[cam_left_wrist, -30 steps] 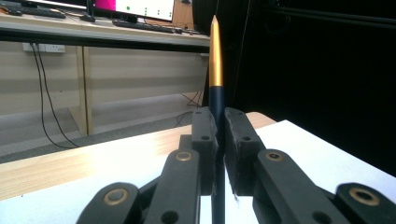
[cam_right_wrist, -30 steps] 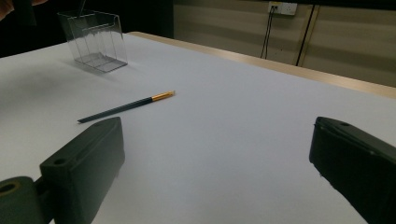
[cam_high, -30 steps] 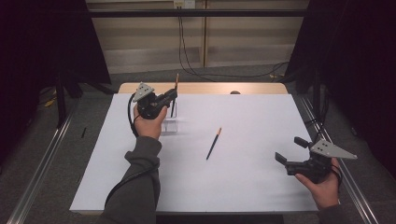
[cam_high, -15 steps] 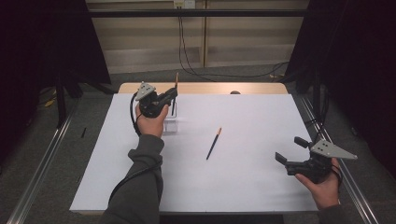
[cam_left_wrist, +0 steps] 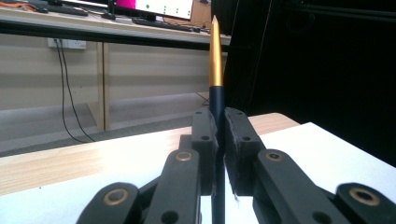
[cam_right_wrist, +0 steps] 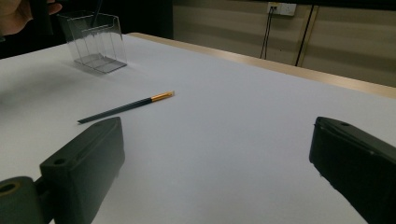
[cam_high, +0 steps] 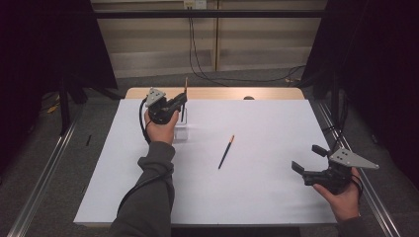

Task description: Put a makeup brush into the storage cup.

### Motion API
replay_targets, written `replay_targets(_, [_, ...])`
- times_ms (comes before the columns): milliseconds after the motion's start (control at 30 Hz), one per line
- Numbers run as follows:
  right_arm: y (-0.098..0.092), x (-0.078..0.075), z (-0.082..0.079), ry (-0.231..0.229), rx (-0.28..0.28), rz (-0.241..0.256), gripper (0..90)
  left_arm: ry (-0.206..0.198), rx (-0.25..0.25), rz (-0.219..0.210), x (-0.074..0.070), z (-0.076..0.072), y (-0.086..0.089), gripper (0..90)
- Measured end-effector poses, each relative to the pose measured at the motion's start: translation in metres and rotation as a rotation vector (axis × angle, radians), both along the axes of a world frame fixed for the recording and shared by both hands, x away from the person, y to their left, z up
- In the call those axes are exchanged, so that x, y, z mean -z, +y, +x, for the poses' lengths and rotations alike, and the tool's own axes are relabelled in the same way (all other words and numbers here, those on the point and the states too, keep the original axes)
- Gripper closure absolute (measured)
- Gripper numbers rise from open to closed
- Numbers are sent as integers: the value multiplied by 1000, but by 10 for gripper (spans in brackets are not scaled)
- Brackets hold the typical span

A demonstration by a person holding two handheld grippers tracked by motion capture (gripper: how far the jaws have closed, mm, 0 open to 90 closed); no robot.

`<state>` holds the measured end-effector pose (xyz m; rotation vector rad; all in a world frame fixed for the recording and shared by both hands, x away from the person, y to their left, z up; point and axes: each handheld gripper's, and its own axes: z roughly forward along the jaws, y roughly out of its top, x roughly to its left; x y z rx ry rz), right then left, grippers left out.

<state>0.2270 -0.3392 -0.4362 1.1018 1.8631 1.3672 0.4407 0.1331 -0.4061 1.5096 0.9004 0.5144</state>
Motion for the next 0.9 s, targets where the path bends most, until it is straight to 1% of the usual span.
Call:
replay_targets(133, [0,0,0,1,2,-2,29,0,-4,-8,2,2,1,832])
replay_targets(167, [0,0,0,2,1,-1,29,2,-10,-22,2,2,0,832])
replay_targets(233, [0,0,0,1,2,-3,29,5,-14,-29,4,1,-1,832])
replay_targets(300, [0,0,0,0,-1,-2,29,7,-12,-25,5,2,0,832])
replay_targets(333, [0,0,0,1,0,-4,29,11,-20,-22,6,2,0,832])
replay_targets(533, [0,0,0,2,-2,-2,29,10,-14,-13,8,2,1,832])
replay_targets(600, [0,0,0,2,-3,-2,29,17,-23,-7,9,2,2,832])
replay_targets(633, [0,0,0,0,-3,-4,29,16,-18,-15,10,2,2,832])
replay_targets(700, [0,0,0,-3,2,-3,29,16,-27,-11,11,2,3,832])
replay_targets(733, [0,0,0,-3,1,-5,29,19,-20,-11,12,2,4,832])
replay_targets(767, [0,0,0,0,1,-3,29,18,-25,-16,13,2,4,832])
replay_targets(833, [0,0,0,1,2,-5,29,24,-31,-9,14,1,5,832])
replay_targets(900, [1,0,0,2,2,-3,29,23,-26,-10,15,1,6,832])
